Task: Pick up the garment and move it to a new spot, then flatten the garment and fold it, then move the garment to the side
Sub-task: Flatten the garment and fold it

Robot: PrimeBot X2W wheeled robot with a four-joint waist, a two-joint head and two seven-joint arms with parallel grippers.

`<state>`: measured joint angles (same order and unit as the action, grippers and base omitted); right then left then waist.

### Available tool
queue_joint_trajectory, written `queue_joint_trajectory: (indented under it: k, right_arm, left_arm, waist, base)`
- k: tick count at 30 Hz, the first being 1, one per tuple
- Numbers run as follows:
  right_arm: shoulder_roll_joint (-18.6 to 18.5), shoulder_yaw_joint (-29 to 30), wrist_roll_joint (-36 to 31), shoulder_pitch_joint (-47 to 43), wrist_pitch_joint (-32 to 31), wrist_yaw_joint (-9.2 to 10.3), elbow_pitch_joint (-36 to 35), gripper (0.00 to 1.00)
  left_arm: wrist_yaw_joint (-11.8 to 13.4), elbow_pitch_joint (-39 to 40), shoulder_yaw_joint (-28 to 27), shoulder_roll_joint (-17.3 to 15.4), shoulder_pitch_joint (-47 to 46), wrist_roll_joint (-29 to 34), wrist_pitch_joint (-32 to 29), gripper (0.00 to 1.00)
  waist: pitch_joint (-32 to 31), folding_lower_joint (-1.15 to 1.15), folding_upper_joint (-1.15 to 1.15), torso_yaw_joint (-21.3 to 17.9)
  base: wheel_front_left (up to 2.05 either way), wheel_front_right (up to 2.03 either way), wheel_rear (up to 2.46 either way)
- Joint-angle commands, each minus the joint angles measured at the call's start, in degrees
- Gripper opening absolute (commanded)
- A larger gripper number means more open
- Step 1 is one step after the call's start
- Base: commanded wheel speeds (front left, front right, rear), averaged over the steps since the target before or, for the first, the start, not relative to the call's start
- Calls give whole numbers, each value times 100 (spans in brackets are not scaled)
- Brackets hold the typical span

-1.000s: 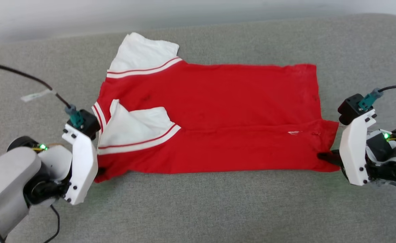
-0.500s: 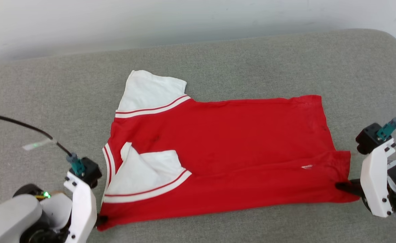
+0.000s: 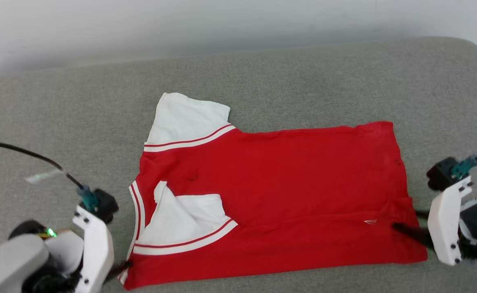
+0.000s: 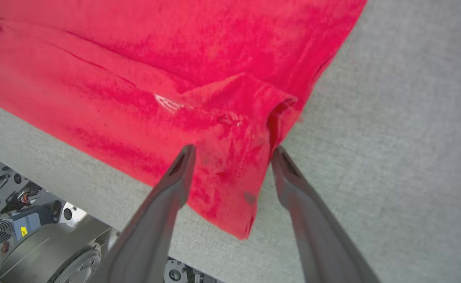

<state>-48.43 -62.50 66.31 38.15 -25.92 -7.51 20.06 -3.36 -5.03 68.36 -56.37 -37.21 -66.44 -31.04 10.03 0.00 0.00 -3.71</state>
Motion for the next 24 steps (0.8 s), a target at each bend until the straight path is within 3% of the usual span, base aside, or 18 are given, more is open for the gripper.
queue_joint_trajectory:
  k: [1,8,15,20,24]
  right_arm:
    - [-16,75,-66,73,174,3,-57,100]
    - [25,829,-665,254,2052,4,-378,100]
    - [403,1831,-1648,16,3618,4,-454,100]
    - [993,3089,-2716,-530,4074,3,-598,100]
    - [1723,4361,-3896,-1215,4106,3,-1268,100]
  left_arm:
    - [13,37,-79,-43,-157,-16,57,100]
    - [85,78,-482,-238,-649,167,312,100]
    - [97,-186,-944,-88,-1232,303,800,100]
    - [18,-371,-1105,-44,-1660,447,812,100]
    - [13,-521,-1214,-6,-2043,528,654,100]
  waist:
    - [-37,0,0,0]
    - [-94,0,0,-75]
    - [111,0,0,-283]
    - [380,0,0,-487]
    - [677,0,0,-642]
  base:
    - [0,0,0]
    - [0,0,0]
    - [0,0,0]
    - [0,0,0]
    - [0,0,0]
